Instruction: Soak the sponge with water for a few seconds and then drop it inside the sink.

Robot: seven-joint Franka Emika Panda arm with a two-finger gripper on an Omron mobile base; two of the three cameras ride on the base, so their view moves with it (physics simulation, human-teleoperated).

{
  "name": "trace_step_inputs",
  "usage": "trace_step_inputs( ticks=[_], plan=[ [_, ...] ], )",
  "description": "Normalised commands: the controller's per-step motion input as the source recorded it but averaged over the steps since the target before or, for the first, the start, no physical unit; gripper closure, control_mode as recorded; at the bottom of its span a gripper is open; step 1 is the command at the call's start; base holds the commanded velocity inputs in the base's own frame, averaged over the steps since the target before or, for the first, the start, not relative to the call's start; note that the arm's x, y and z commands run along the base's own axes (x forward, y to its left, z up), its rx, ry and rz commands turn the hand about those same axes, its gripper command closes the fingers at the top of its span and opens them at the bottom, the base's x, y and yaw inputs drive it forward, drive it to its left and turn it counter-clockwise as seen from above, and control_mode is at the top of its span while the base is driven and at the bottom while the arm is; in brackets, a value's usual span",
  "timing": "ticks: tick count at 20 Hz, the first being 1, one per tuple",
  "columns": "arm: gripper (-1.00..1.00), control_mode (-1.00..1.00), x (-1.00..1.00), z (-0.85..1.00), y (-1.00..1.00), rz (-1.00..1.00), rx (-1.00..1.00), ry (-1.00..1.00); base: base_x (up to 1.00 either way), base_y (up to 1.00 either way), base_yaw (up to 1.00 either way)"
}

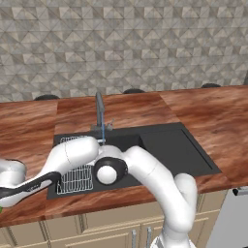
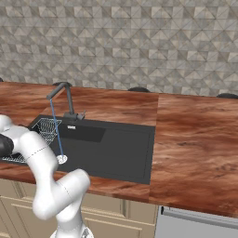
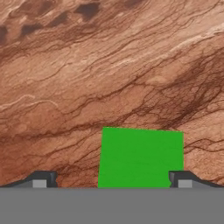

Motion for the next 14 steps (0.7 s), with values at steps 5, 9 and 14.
trace_step_inputs(
  ticks=[5,9,14],
  plan=[
    [-1.0,-1.0,0.0,-0.23,0.0,0.0,0.0,0.0,0.0,0.0,0.0],
    [-1.0,-1.0,0.0,-0.26,0.0,0.0,0.0,0.0,0.0,0.0,0.0],
    [-1.0,-1.0,0.0,-0.15,-0.02,0.0,0.0,0.0,0.0,0.0,0.0]
  ],
)
